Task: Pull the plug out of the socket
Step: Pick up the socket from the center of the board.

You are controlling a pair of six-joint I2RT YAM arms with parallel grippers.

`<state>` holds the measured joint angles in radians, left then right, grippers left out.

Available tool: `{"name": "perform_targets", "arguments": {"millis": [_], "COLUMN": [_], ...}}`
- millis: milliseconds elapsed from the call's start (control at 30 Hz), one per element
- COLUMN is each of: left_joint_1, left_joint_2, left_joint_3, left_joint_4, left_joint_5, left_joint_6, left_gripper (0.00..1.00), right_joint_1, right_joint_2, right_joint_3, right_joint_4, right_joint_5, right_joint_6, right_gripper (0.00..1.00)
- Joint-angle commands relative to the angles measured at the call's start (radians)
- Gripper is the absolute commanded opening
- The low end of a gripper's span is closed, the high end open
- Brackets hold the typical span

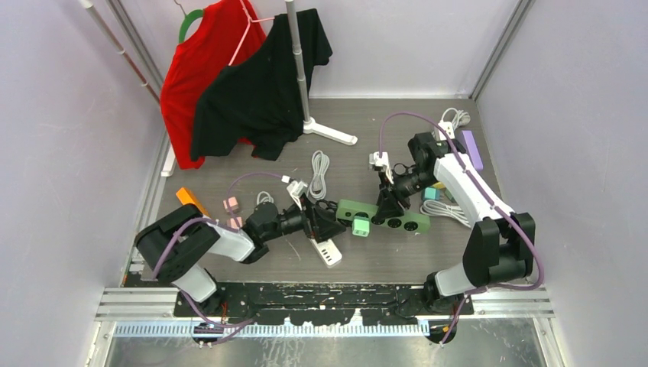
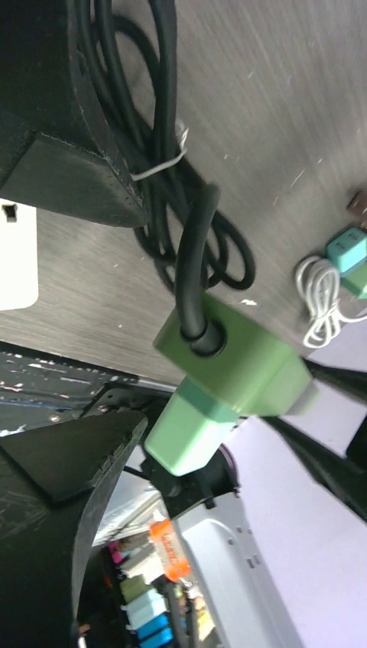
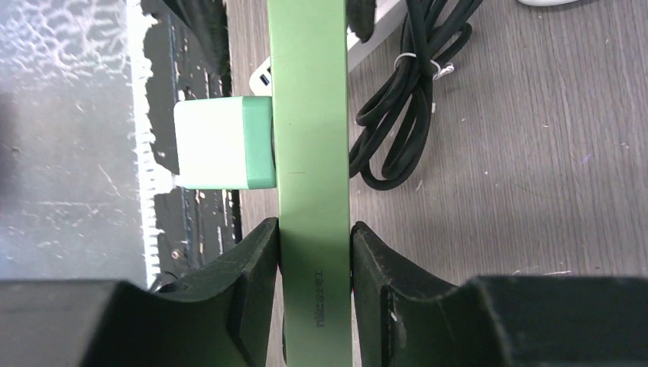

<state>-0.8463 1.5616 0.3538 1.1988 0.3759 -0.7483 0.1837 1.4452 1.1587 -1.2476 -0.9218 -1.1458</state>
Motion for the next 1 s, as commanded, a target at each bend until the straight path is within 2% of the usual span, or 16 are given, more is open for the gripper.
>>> {"name": "perform_targets", "arguments": {"millis": [0, 67, 200, 300, 367, 400, 433, 500, 600, 667, 767, 967], "left_joint_1": [0.069, 0.094, 0.105, 0.104, 0.108, 0.116, 0.131, 0.169, 0.18, 0.182, 0.183, 0.183], "left_joint_2": [0.005, -0.038, -0.127, -0.122, -0.142, -0.168, -0.212, -0.335, -0.522, -0.619, -0.654, -0.423], "left_joint_3": [0.013, -0.007, -0.003, -0.025, -0.048, -0.051, -0.042, 0.006, 0.107, 0.164, 0.217, 0.348], "left_joint_4": [0.23, 0.203, 0.011, 0.078, 0.154, 0.124, 0.053, -0.192, -0.649, -0.871, -1.009, -1.027], "left_joint_5": [0.044, 0.086, 0.106, 0.066, 0.042, 0.05, 0.074, 0.145, 0.228, 0.239, 0.279, 0.454], "left_joint_6": [-0.054, -0.023, -0.003, -0.079, -0.078, -0.056, -0.029, 0.042, 0.247, 0.362, 0.444, 0.518], "left_gripper": [0.85, 0.84, 0.87, 0.87, 0.87, 0.87, 0.87, 0.87, 0.87, 0.93, 0.99, 0.97], "right_joint_1": [0.001, -0.002, -0.001, -0.002, -0.002, -0.002, -0.002, -0.001, -0.002, 0.001, 0.016, 0.1], "right_joint_2": [0.026, 0.044, 0.07, 0.081, 0.083, 0.083, 0.082, 0.08, 0.077, 0.074, 0.062, 0.027], "right_joint_3": [0.078, 0.09, 0.105, 0.114, 0.113, 0.109, 0.106, 0.097, 0.084, 0.081, 0.079, 0.073], "right_joint_4": [-0.047, -0.057, -0.086, -0.095, -0.093, -0.087, -0.085, -0.078, -0.068, -0.062, -0.05, -0.01], "right_joint_5": [-0.132, -0.14, -0.222, -0.262, -0.247, -0.227, -0.206, -0.158, -0.091, -0.054, 0.004, 0.092], "right_joint_6": [0.085, 0.114, 0.121, 0.137, 0.144, 0.148, 0.147, 0.146, 0.137, 0.128, 0.105, 0.094], "right_gripper": [0.01, 0.01, 0.01, 0.01, 0.01, 0.01, 0.01, 0.01, 0.01, 0.01, 0.01, 0.01]}}
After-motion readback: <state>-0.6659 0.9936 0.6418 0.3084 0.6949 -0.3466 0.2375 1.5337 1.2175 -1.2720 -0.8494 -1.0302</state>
